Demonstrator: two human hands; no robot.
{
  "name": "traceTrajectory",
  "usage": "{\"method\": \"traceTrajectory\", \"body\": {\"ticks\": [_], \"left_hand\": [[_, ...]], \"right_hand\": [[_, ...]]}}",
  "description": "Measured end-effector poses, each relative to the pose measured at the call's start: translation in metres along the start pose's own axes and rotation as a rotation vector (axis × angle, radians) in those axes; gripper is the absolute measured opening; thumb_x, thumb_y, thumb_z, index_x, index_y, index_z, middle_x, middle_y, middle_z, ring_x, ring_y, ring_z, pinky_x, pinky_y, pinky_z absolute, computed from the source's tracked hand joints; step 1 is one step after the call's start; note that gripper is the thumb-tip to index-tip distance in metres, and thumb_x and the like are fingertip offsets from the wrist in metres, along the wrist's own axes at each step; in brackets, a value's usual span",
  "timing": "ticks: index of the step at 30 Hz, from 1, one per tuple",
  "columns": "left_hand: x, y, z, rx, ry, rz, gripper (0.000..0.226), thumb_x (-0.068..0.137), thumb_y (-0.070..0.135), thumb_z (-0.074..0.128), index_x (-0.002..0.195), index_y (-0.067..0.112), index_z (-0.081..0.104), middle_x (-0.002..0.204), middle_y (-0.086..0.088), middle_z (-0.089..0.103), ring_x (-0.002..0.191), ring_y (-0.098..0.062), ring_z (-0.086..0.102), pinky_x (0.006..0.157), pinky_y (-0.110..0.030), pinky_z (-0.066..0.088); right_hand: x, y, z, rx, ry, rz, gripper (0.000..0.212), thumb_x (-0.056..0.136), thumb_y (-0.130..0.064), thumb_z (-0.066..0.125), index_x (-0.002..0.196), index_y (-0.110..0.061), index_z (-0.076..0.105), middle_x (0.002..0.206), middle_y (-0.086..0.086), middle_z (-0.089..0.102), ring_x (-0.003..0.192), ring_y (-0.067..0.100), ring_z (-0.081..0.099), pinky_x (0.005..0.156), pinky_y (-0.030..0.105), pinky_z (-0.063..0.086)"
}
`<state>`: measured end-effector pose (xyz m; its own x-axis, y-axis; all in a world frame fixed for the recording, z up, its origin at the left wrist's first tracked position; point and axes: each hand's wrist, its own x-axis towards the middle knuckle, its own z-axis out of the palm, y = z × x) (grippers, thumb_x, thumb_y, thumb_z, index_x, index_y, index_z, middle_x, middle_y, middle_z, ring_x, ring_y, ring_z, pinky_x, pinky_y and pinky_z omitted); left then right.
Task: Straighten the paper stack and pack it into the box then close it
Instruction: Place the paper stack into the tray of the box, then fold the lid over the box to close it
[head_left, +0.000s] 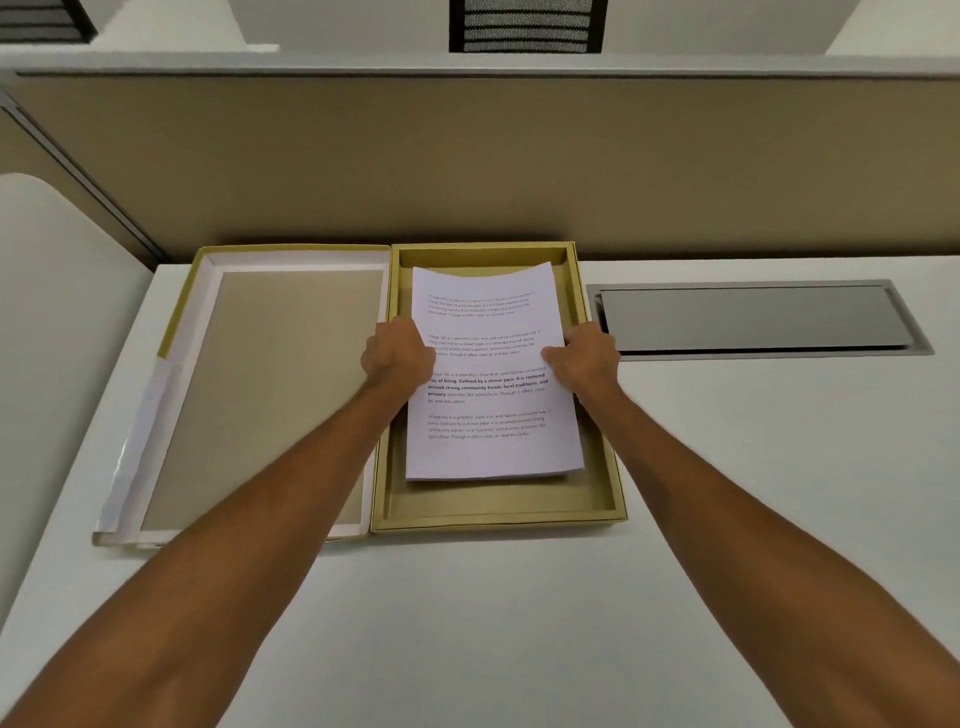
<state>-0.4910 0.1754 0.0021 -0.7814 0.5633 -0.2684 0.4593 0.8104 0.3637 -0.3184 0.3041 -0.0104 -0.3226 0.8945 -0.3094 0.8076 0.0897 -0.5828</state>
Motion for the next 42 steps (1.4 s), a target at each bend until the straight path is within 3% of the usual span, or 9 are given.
{"method": "traceTrajectory", "body": {"ticks": [8,12,15,18,20,24,29,34,42], "left_hand": [[0.000,0.008,0.000,-0.030,-0.013,-0.026,0.039,0.093,0.034,0.066,0.117,0.003,0.062,0.116,-0.016,0.067,0.100,-0.034,0.067,0.080,-0.041,0.058],[-0.012,0.003,-0.007,-0.182,0.065,-0.045,0.034,0.093,0.038,0.065,0.100,0.005,0.062,0.106,-0.014,0.071,0.081,-0.027,0.066,0.062,-0.033,0.049],[-0.036,-0.011,-0.018,-0.287,0.172,-0.045,0.042,0.093,0.034,0.065,0.120,0.002,0.061,0.112,-0.017,0.071,0.091,-0.030,0.069,0.069,-0.033,0.051],[-0.073,-0.039,-0.029,-0.482,0.277,-0.067,0.048,0.093,0.028,0.066,0.135,0.008,0.056,0.116,-0.012,0.072,0.097,-0.028,0.071,0.079,-0.033,0.055],[-0.103,-0.063,-0.029,-0.657,0.330,-0.185,0.037,0.092,0.026,0.067,0.126,0.014,0.061,0.109,-0.009,0.073,0.084,-0.021,0.072,0.074,-0.033,0.060],[-0.166,-0.114,-0.008,-1.070,0.372,-0.635,0.029,0.086,0.024,0.074,0.110,0.013,0.062,0.099,-0.009,0.071,0.069,-0.018,0.068,0.062,-0.032,0.057],[-0.195,-0.139,0.013,-1.325,0.295,-0.988,0.068,0.077,0.028,0.085,0.129,0.007,0.047,0.106,-0.016,0.061,0.085,-0.030,0.068,0.079,-0.045,0.060],[-0.178,-0.144,0.005,-1.330,0.260,-0.929,0.043,0.083,0.009,0.075,0.122,-0.002,0.059,0.116,-0.023,0.067,0.085,-0.035,0.071,0.073,-0.046,0.061],[-0.185,-0.140,0.014,-1.216,0.483,-0.727,0.031,0.085,-0.001,0.068,0.107,0.009,0.048,0.107,-0.014,0.062,0.081,-0.032,0.065,0.077,-0.041,0.060]], "right_hand": [[-0.009,-0.013,-0.004,0.019,-0.041,0.052,0.020,0.094,-0.029,0.065,0.094,-0.011,0.056,0.103,0.008,0.068,0.079,0.021,0.062,0.054,0.025,0.045],[-0.017,-0.012,-0.009,0.023,-0.021,0.029,0.027,0.095,-0.031,0.064,0.079,-0.012,0.053,0.086,0.003,0.060,0.063,0.014,0.056,0.045,0.020,0.035],[-0.037,-0.008,-0.015,0.035,0.068,-0.049,0.036,0.096,-0.032,0.062,0.067,-0.019,0.046,0.073,-0.002,0.058,0.062,0.016,0.057,0.045,0.019,0.034],[-0.066,-0.002,-0.019,0.017,0.097,-0.198,0.023,0.097,-0.030,0.062,0.108,-0.010,0.066,0.112,0.008,0.070,0.096,0.026,0.067,0.072,0.030,0.057],[-0.091,0.005,-0.017,0.023,0.103,-0.289,0.040,0.098,-0.026,0.063,0.134,-0.009,0.059,0.135,0.011,0.063,0.119,0.028,0.061,0.093,0.032,0.049],[-0.155,0.018,-0.002,-0.006,0.057,-0.481,0.041,0.098,-0.021,0.062,0.137,-0.009,0.057,0.139,0.009,0.061,0.125,0.025,0.057,0.103,0.032,0.046],[-0.231,0.040,0.036,-0.226,0.014,-0.665,0.049,0.095,-0.019,0.067,0.141,-0.006,0.057,0.145,0.013,0.058,0.135,0.032,0.054,0.111,0.048,0.045],[-0.259,0.052,0.071,-0.473,-0.187,-0.587,0.064,0.107,-0.047,0.022,0.162,-0.020,0.005,0.170,0.002,0.001,0.156,0.023,-0.006,0.122,0.041,-0.009],[-0.263,0.059,0.084,-0.688,-0.154,-0.566,0.069,0.101,-0.051,0.002,0.160,-0.018,-0.007,0.169,0.005,-0.011,0.154,0.027,-0.018,0.117,0.058,-0.017]]}}
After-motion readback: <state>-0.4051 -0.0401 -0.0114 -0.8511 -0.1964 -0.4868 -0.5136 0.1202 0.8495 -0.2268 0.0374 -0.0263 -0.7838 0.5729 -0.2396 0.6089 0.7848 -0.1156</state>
